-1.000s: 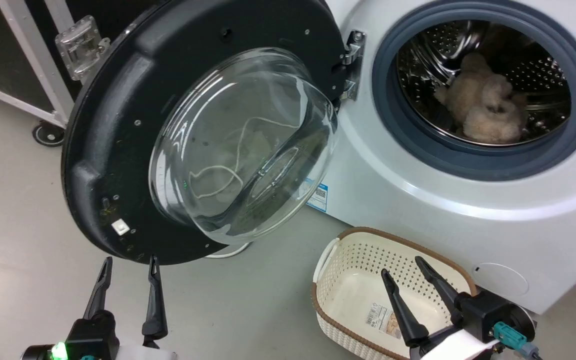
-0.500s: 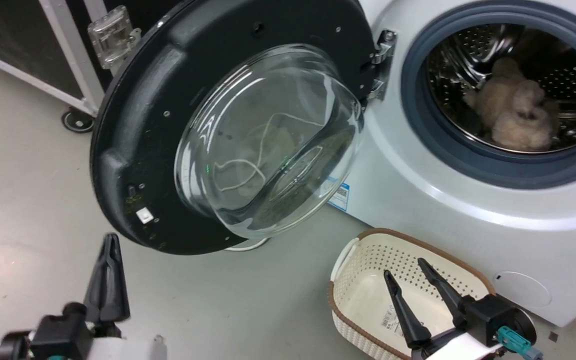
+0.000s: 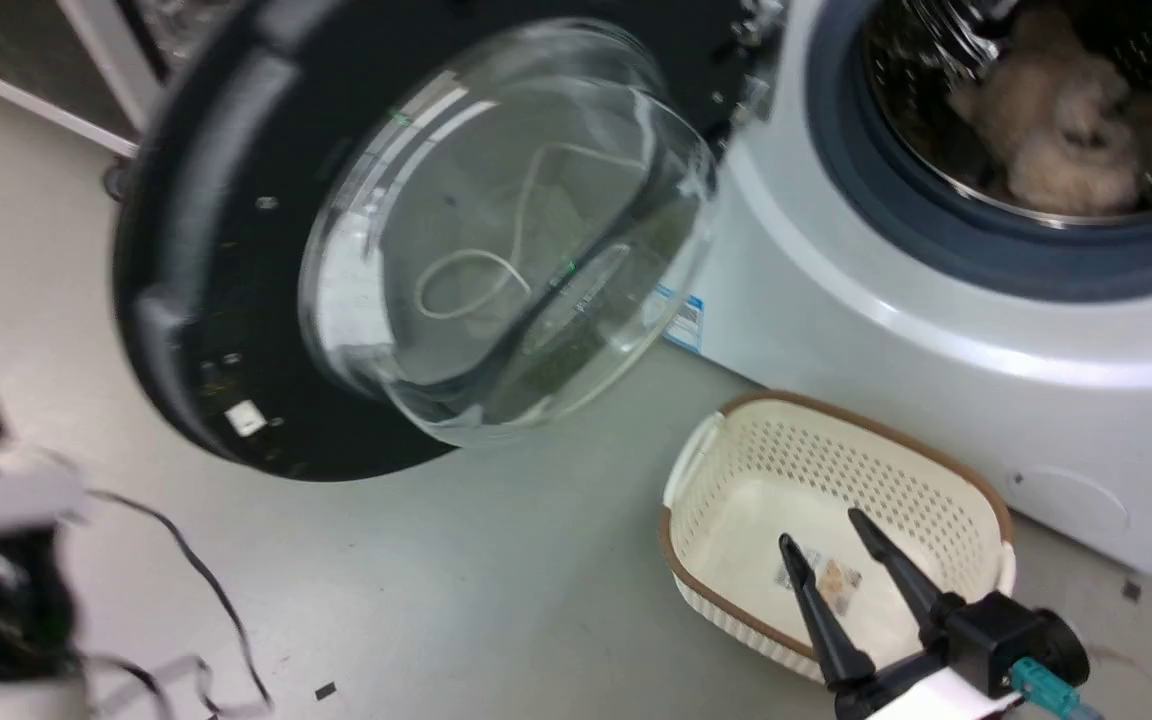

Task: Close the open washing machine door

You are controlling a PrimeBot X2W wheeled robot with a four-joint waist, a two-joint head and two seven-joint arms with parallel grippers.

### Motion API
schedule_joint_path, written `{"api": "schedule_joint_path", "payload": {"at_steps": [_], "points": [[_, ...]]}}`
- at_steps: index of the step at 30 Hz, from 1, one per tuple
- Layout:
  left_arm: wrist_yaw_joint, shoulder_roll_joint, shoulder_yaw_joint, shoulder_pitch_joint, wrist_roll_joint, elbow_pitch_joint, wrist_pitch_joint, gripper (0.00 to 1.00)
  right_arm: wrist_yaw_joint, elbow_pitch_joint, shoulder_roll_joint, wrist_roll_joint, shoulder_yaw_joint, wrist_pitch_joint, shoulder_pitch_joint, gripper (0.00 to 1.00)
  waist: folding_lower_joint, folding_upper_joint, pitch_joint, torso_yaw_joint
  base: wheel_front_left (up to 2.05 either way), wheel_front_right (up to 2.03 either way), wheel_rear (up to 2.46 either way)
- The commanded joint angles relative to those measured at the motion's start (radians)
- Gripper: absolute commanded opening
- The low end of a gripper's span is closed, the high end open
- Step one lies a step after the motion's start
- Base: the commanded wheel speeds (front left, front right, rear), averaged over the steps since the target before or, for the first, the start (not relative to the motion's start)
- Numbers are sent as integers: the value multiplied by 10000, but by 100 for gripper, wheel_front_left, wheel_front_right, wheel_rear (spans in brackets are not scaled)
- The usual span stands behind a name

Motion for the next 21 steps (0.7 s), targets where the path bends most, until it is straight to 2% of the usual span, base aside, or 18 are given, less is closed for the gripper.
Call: {"api": "schedule_joint_path", "payload": {"at_steps": [1,7,11,12,17,21], "points": [[-66,194,159,-344,-370,176,217,0,8,-25,-105,54,-2,-82,-170,100,-2,-1,334,-360,0,0,0],[-54,1032,1253,-1699,-3140,2032,2651,0,8,-87,-280,192,-94,-82,-401,100,-2,-1,749,-894,0,0,0],[239,1344,1703,-2365,-4600,3110,4266,0,8,-109,-423,247,-50,-82,-504,100,-2,-1,901,-1083,0,0,0],[449,1532,1928,-2681,-5452,3691,5335,0,8,-94,-460,280,-41,-82,-568,100,-2,-1,953,-1173,0,0,0],[466,1667,1973,-2655,-6568,4048,7113,0,8,-92,-465,310,-60,-82,-625,100,-2,-1,979,-1223,0,0,0],[308,1442,1780,-2233,-7443,3672,8599,0,8,-24,-403,329,-125,-82,-586,100,-2,-1,805,-1207,0,0,0]]}}
